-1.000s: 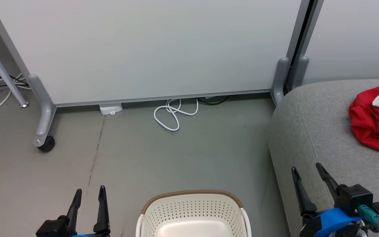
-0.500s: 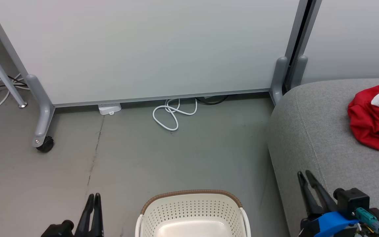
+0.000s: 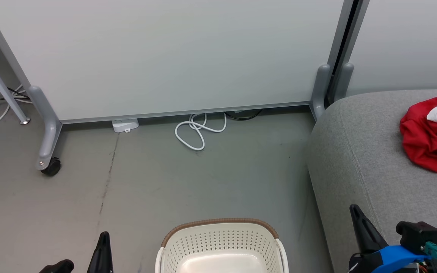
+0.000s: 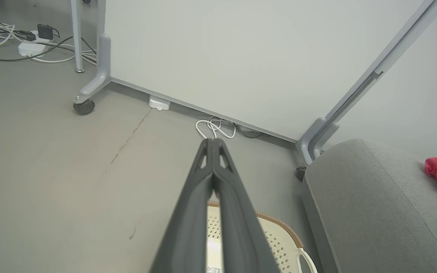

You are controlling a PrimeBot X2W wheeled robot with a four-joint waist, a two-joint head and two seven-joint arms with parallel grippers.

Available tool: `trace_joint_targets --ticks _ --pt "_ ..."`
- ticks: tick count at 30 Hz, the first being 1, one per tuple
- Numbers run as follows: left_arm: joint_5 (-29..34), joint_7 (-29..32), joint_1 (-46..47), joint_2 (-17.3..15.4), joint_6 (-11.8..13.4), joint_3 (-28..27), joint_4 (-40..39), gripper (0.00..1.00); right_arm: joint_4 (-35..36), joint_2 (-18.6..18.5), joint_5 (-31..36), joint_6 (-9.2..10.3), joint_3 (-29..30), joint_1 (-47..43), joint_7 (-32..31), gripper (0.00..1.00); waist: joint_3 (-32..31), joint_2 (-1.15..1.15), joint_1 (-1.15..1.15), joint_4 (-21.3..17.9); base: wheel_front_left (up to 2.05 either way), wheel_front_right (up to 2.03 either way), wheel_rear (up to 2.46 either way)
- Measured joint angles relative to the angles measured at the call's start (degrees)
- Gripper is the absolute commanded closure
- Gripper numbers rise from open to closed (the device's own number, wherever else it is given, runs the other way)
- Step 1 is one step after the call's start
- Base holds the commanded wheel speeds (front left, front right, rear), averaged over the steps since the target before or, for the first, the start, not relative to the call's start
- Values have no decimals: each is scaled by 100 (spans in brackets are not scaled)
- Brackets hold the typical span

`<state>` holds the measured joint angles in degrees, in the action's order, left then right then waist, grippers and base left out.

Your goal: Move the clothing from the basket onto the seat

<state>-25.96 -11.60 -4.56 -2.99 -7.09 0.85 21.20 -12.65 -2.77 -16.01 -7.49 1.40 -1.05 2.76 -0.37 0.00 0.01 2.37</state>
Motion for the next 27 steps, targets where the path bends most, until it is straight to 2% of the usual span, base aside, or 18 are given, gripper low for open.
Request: trace_joint_targets --ticks 27 --pt "-2261 606 335 3 0 -230 -245 100 -43 1 -2601 1 166 205 -305 100 13 0 0 -55 0 0 0"
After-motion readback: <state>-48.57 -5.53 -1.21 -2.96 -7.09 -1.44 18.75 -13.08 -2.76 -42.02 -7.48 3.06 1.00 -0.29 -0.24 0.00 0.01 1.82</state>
